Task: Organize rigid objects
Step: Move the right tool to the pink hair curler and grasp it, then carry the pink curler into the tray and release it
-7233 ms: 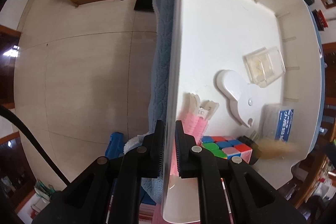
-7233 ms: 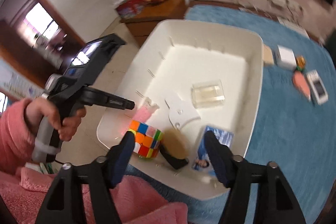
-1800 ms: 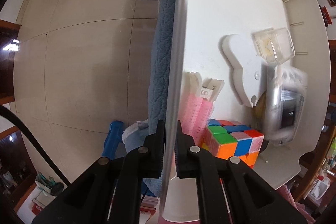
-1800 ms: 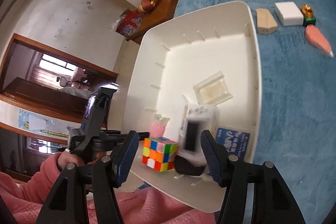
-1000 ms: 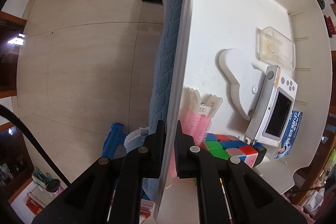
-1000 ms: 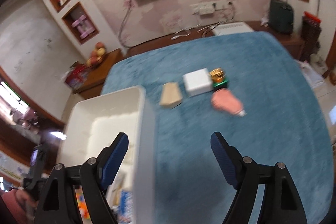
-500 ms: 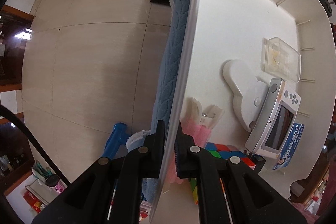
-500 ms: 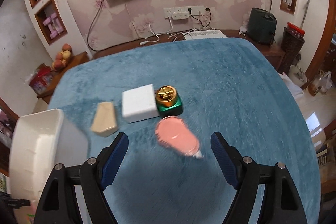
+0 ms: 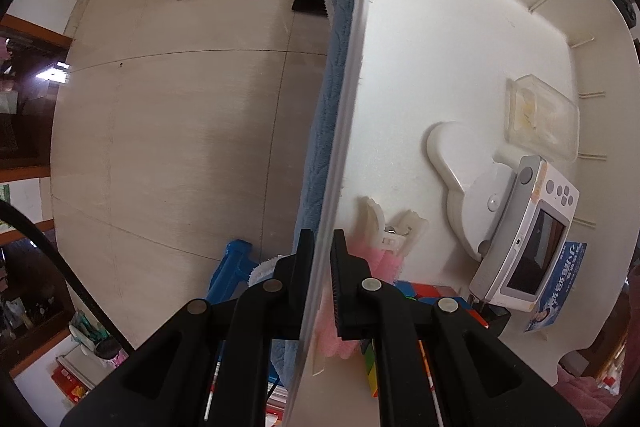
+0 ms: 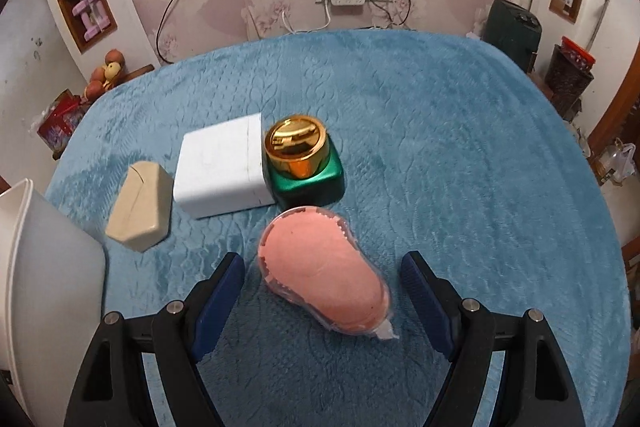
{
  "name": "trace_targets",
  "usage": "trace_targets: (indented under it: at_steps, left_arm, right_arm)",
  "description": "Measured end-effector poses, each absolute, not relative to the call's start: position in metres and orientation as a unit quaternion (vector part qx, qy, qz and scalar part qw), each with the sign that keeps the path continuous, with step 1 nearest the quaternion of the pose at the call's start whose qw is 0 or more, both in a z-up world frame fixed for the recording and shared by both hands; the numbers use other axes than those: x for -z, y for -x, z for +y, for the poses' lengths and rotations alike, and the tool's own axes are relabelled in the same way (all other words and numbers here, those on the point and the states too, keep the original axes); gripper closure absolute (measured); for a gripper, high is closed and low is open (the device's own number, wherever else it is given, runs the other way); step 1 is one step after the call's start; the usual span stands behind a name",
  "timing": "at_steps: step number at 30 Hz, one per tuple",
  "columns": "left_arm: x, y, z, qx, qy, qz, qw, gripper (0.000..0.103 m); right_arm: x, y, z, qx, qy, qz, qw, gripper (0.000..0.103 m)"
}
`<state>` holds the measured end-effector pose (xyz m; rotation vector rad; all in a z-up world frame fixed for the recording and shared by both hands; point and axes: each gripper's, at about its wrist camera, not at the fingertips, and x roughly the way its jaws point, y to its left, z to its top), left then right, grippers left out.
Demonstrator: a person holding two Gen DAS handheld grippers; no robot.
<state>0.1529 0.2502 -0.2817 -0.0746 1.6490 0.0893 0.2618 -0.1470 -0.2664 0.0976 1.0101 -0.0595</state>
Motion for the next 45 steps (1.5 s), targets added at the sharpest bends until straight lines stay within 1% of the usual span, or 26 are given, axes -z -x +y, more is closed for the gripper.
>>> trace_targets:
  at_steps: [2,3,9,15,20,24,31,35,45]
  left_arm:
    - [0.283,-0.151,0.251,-0.046,0.035,0.732,0.679,0.095]
    - [0.282,-0.151,0.250,-0.050,0.037,0.731,0.680,0.095]
    - [0.279,-0.146,0.248,-0.062,0.030,0.727,0.683,0.093]
    - [0.276,-0.145,0.242,-0.066,0.021,0.725,0.685,0.092]
    - [0.276,-0.148,0.237,-0.063,0.009,0.729,0.682,0.092]
    - [0.276,-0.152,0.230,-0.056,-0.007,0.734,0.677,0.092]
    - [0.278,-0.156,0.222,-0.044,-0.024,0.738,0.673,0.092]
    - [0.278,-0.155,0.217,-0.030,-0.039,0.738,0.673,0.092]
    - [0.274,-0.149,0.209,-0.003,-0.046,0.740,0.671,0.092]
  right_arm:
    - [0.267,-0.263,-0.146,0.028,-0.039,0.480,0.876,0.024]
    - [0.267,-0.263,-0.145,0.028,-0.035,0.478,0.877,0.027]
    - [0.266,-0.262,-0.143,0.014,-0.011,0.473,0.881,0.041]
    - [0.265,-0.255,-0.147,-0.013,-0.006,0.479,0.878,0.041]
    - [0.263,-0.238,-0.148,-0.027,0.004,0.499,0.866,0.041]
    - [0.262,-0.222,-0.146,-0.029,0.012,0.526,0.850,0.041]
    - [0.262,-0.197,-0.145,0.018,-0.015,0.597,0.802,0.041]
    - [0.261,-0.186,-0.145,0.045,-0.066,0.631,0.772,0.042]
    - [0.263,-0.124,-0.139,0.079,-0.230,0.670,0.702,0.042]
